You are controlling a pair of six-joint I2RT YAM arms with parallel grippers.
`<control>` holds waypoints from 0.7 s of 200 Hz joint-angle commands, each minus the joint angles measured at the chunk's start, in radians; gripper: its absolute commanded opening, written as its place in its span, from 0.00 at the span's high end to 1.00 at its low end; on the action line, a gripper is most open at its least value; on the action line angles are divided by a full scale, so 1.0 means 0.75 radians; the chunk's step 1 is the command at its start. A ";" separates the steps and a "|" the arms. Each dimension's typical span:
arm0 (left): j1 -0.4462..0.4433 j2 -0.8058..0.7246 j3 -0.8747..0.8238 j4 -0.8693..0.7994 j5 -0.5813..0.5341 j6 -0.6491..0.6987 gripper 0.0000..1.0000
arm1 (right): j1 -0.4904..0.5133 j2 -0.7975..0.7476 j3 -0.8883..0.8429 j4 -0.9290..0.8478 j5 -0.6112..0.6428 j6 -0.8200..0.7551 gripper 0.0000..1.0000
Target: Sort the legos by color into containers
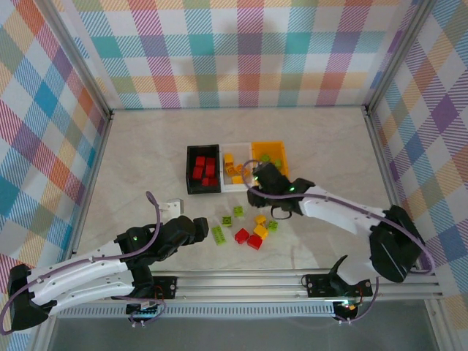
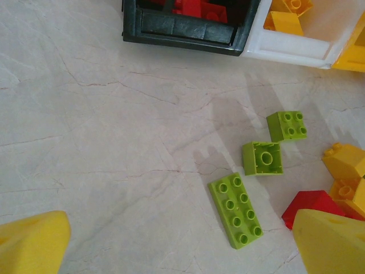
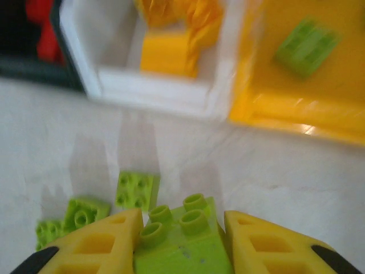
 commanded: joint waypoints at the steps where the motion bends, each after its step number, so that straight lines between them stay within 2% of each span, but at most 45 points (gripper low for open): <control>1: -0.009 0.009 0.028 -0.003 -0.019 -0.020 0.00 | -0.170 0.033 0.081 -0.019 -0.020 0.003 0.71; 35: -0.009 0.027 0.058 -0.038 -0.027 -0.018 0.00 | -0.329 0.318 0.332 -0.054 -0.095 -0.013 0.68; 42: -0.009 0.026 0.059 -0.039 -0.026 -0.016 0.00 | -0.343 0.371 0.389 -0.072 -0.103 -0.013 0.61; 55: -0.009 0.026 0.059 -0.039 -0.027 -0.018 0.00 | -0.348 0.427 0.455 -0.106 -0.117 -0.026 0.38; 63: -0.008 0.027 0.061 -0.039 -0.025 -0.018 0.00 | -0.340 0.419 0.456 -0.109 -0.134 -0.035 0.30; 89: -0.009 0.019 0.060 -0.040 -0.020 -0.012 0.00 | -0.267 0.236 0.301 -0.113 -0.112 -0.014 0.22; 110: -0.009 -0.001 0.046 -0.024 -0.013 -0.014 0.00 | -0.159 0.028 0.079 -0.145 -0.044 0.104 0.20; 126: -0.009 -0.012 0.030 -0.007 -0.003 -0.014 0.00 | -0.066 -0.131 -0.110 -0.154 0.027 0.239 0.20; 140: -0.008 -0.015 0.020 -0.003 0.001 -0.014 0.00 | 0.004 -0.245 -0.246 -0.168 0.074 0.342 0.25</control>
